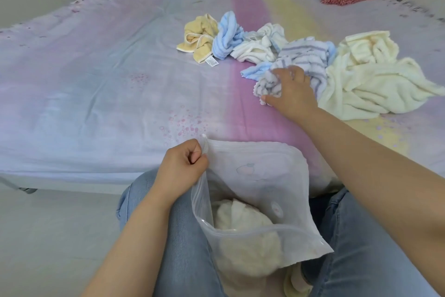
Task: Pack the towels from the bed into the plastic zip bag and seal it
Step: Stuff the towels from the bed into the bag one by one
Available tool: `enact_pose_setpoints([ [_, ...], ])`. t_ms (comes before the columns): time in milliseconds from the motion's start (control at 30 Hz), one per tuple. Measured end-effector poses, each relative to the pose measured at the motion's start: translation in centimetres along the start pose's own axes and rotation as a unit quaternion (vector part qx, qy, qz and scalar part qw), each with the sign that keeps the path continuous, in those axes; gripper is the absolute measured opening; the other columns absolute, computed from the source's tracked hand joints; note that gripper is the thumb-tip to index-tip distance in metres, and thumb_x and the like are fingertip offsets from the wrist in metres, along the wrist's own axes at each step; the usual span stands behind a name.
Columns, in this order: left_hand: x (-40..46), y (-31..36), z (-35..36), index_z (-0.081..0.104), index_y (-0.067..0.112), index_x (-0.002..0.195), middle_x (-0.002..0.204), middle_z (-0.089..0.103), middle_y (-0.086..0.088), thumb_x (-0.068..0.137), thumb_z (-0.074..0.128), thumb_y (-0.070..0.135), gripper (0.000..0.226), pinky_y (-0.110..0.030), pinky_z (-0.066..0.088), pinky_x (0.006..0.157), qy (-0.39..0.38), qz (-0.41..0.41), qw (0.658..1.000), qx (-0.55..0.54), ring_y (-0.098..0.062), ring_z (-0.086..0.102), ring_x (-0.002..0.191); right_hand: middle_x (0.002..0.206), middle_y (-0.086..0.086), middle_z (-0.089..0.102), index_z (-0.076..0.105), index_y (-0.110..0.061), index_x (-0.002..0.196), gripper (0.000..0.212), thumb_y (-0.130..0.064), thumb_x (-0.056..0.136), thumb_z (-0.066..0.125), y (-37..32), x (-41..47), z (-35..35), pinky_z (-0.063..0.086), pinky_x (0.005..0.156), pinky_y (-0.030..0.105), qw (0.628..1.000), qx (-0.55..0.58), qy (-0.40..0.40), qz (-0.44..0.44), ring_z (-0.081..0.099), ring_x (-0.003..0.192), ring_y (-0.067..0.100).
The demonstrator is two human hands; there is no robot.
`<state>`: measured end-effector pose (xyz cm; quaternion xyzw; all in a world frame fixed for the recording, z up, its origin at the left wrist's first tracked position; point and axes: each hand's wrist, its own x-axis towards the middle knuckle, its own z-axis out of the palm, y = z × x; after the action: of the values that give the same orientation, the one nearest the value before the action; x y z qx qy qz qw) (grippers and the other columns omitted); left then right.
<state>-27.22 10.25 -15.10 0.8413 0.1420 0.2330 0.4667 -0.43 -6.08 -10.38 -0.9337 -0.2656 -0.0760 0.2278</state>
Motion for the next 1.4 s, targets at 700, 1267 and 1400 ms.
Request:
enact_pose_setpoints([
  [700,0.0,0.0,-0.6,0.033,0.023,0.056,0.047,0.037,0.013,0.072,0.057,0.011,0.032,-0.019,0.029,0.046,-0.003,-0.015,0.999,-0.04,-0.003,0.029,0.049,0.097,-0.005,0.067,0.059,-0.022,0.101,0.022,-0.012,0.082,0.065,-6.0,-13.6,-5.9,0.045,0.07,0.013,0.91,0.252,-0.295,-0.144,0.061,0.088,0.011],
  [1267,0.2,0.0,-0.4,0.033,0.024,0.058,0.051,0.029,0.013,0.078,0.058,0.007,0.036,-0.02,0.027,0.048,0.014,-0.01,0.998,-0.068,-0.007,0.026,0.05,0.134,-0.001,0.049,0.04,-0.035,0.136,0.057,-0.034,0.086,0.065,-3.6,-10.2,-3.2,0.04,0.089,0.032,0.96,0.027,-0.27,-0.067,0.049,0.116,0.02],
  [1400,0.2,-0.1,-0.3,0.031,0.024,0.06,0.052,0.028,0.013,0.084,0.058,0.004,0.041,-0.022,0.027,0.048,0.009,-0.015,0.997,-0.075,-0.009,0.026,0.05,0.115,-0.012,0.055,0.053,-0.035,0.118,0.036,-0.023,0.085,0.061,-3.7,-11.6,-3.3,0.043,0.084,0.028,0.976,0.133,-0.114,-0.131,0.053,0.104,0.006],
])
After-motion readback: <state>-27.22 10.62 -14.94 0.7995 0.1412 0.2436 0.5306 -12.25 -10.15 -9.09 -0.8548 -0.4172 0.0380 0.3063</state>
